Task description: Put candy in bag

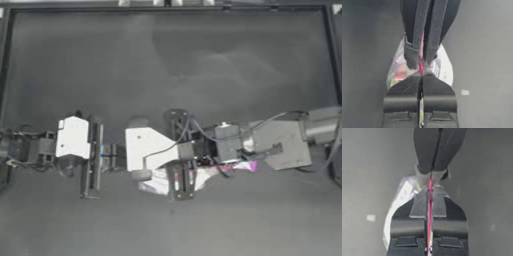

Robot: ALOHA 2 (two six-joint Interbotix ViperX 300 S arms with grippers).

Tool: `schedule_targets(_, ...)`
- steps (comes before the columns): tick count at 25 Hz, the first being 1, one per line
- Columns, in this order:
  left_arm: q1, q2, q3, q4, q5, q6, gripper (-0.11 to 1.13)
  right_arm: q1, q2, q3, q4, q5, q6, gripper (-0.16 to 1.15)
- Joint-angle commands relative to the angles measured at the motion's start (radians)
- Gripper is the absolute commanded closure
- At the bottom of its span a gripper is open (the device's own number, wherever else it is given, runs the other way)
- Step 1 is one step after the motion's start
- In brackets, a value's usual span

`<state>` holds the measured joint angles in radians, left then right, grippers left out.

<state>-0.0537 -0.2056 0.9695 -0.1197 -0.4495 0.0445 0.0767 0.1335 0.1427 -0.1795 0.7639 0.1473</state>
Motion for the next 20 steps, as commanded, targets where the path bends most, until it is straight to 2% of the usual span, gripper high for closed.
schedule_targets(1, -0.002, -0.021, -0.015, 0.003, -0.002, 0.002, 0.95, 0.006, -0.051, 0.028, -0.002, 0.005, 0.017, 0.93)
schedule_targets(12, -0.005, -0.023, -0.015, 0.003, -0.002, 0.002, 0.95, 0.012, -0.094, 0.124, 0.005, 0.002, 0.075, 0.93)
schedule_targets(20, -0.005, -0.023, -0.012, 0.003, -0.002, 0.002, 0.95, 0.021, -0.150, 0.218, -0.002, -0.002, 0.153, 0.93)
